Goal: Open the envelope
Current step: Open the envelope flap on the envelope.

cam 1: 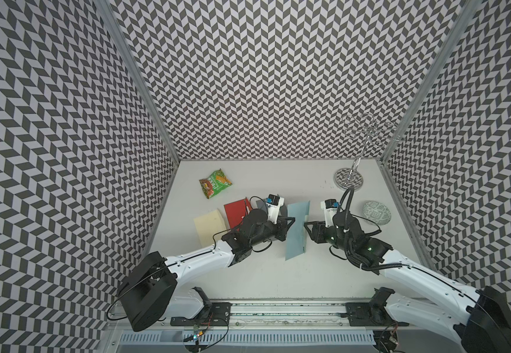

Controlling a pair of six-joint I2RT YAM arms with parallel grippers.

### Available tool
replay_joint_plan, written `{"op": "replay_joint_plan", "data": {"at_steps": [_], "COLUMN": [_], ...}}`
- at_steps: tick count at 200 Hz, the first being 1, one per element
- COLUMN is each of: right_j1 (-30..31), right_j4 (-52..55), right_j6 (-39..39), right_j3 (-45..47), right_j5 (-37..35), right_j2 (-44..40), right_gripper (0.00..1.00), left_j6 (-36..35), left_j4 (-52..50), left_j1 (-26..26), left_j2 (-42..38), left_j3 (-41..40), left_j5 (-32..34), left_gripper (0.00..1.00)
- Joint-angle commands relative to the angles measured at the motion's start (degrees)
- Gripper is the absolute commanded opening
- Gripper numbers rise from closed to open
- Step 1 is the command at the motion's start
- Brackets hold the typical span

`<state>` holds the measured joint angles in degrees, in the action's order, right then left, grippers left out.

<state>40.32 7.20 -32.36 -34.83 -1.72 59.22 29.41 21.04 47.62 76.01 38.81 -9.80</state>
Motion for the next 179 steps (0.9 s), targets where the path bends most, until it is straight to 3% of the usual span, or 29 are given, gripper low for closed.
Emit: {"op": "replay_joint_plan", "data": {"at_steps": [1,40,98,130,179], "right_j1": [-0.2,-0.3,-0.3,-0.3,-0.3], "right_j4": [-2.8,-5.3,-0.3,-3.5,-13.3], "right_j6": [0.8,1.4,1.2,2.6,8.7], "right_j3": [1.3,2.7,-0.9,2.2,10.1], "right_j5": [-0.5,-0.5,-1.3,1.2,9.6], "right_j2": [-1.4,-2.2,-3.4,-7.3,-15.0], "right_gripper": [0.48,0.48,0.45,0.45,0.56], "left_j6": [-0.8,-1.3,-2.4,-1.7,-3.6], "left_j4": [4.3,4.7,5.2,6.1,4.8], "left_j1": [0.3,0.3,0.3,0.3,0.1], "left_j2": [-0.3,-1.8,-3.8,-5.4,-6.0], "left_j3": [0.3,-1.1,-2.1,-4.6,-3.6], "left_j5": [-0.9,-0.1,0.3,0.1,1.6], "left_gripper": [0.00,0.00,0.00,0.00,0.00]}}
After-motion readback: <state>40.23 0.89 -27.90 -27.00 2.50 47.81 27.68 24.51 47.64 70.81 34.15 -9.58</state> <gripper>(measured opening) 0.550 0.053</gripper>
